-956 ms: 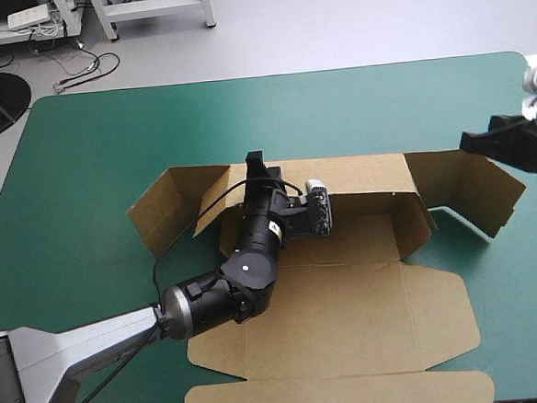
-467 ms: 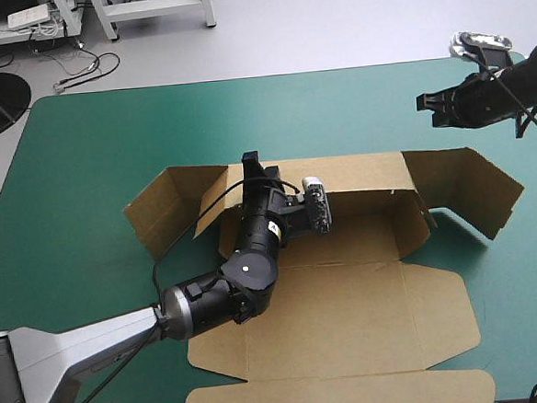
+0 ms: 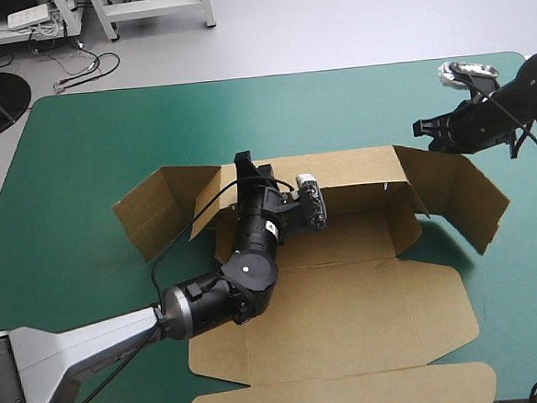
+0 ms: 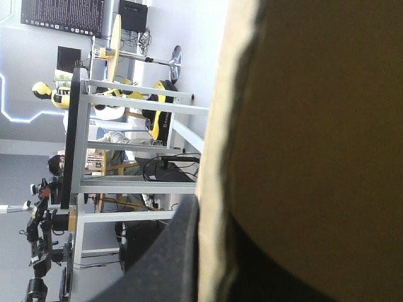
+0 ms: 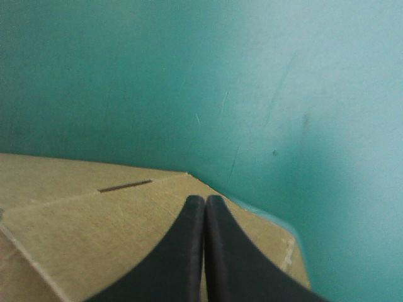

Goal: Fold the box

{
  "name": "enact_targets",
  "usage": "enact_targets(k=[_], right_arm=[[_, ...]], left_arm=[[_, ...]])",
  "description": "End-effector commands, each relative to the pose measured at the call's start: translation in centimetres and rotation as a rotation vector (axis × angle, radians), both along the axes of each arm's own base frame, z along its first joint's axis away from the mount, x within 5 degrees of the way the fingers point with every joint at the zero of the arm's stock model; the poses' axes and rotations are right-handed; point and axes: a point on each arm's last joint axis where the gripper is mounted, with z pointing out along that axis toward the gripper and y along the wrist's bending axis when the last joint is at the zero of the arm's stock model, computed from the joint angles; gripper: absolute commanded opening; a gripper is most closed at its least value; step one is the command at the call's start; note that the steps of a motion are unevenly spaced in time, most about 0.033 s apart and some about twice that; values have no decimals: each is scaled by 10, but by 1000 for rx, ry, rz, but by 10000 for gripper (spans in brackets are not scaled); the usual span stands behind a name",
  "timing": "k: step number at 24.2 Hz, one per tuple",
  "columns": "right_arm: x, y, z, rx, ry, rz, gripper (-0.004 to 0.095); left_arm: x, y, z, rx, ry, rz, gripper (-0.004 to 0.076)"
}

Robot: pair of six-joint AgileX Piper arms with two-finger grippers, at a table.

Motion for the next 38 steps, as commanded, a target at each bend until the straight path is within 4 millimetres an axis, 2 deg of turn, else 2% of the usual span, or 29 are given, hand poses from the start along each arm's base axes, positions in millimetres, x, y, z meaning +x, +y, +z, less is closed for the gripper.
enact_targets(k=[1, 6, 8, 12, 17, 24, 29, 32, 34, 38], right_arm=[[-20, 5, 12, 25, -41, 51, -15], [-45, 10, 15, 14, -76, 116, -15], [-54, 14, 13, 38, -159, 120, -15], [-82, 20, -14, 62, -338, 98, -15], [-109, 27, -40, 125, -402, 79, -15], [-127, 31, -54, 107, -419, 129, -15], [-135, 31, -58, 58, -525, 165, -15], [-135, 32, -59, 53, -529, 189, -4], [-138, 33, -60, 52, -498, 207, 62], [-142, 34, -64, 31, -451, 271, 316]], left_arm=[[-3, 7, 27, -55, -90, 21, -10], [-3, 6, 27, -58, -86, 8, -10], [-3, 4, 27, -60, -81, -9, -10], [-4, 0, 25, -61, -66, -54, -10], [-2, -3, 19, -28, -60, -56, -10], [2, -10, 4, 19, -45, -50, -10], [3, -10, 2, 25, -41, -46, -10], [3, -10, 2, 25, -41, -46, -10], [3, -10, 2, 25, -41, -46, -9], [3, -10, 2, 25, -41, -46, -10]])
